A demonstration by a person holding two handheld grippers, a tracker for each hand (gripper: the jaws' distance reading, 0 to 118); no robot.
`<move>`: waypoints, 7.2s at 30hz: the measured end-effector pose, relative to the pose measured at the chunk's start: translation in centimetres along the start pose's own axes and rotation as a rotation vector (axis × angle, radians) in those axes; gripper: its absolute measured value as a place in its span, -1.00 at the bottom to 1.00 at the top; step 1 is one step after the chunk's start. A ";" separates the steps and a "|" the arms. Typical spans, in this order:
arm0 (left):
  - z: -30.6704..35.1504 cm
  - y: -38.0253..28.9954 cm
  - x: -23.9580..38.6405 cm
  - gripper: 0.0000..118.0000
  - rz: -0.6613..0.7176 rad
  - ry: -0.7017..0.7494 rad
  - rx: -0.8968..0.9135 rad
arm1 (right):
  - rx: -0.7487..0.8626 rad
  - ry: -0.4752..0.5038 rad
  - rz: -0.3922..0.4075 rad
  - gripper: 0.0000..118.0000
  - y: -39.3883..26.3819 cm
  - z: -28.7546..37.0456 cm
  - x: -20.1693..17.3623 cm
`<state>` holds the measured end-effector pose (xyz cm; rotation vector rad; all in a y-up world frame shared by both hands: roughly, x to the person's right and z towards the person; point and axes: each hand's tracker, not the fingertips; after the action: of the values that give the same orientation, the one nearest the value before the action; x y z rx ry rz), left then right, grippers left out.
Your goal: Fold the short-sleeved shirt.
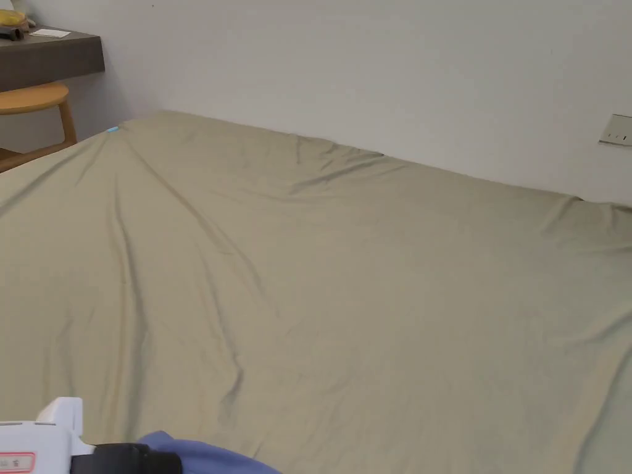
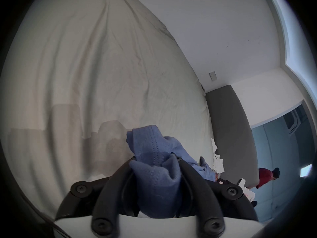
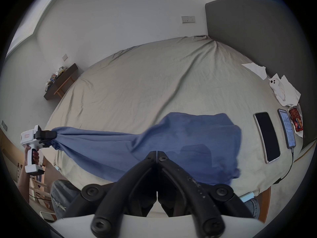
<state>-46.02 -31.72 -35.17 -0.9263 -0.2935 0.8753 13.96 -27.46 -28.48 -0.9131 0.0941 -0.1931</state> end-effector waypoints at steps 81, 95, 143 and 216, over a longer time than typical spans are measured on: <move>-6.2 -2.8 5.2 0.78 -0.265 -0.013 -0.082 | -0.021 -0.007 -0.016 -0.98 -1.8 1.1 0.8; -13.5 -3.0 1.1 0.62 -0.024 -0.270 -0.316 | -0.014 0.026 0.021 -0.98 -0.4 1.7 -0.9; -16.2 -9.7 18.2 0.46 -0.208 -0.249 -0.432 | 0.035 -0.013 -0.108 -0.97 -3.3 4.1 3.5; -18.4 -8.1 3.5 -0.38 0.044 -0.273 -0.193 | -0.225 0.529 -0.171 -0.99 -0.3 -14.8 -8.8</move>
<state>-29.09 -41.98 -40.04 -0.9937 -0.6033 1.0282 2.92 -37.37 -37.27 -1.0759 0.5371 -0.5909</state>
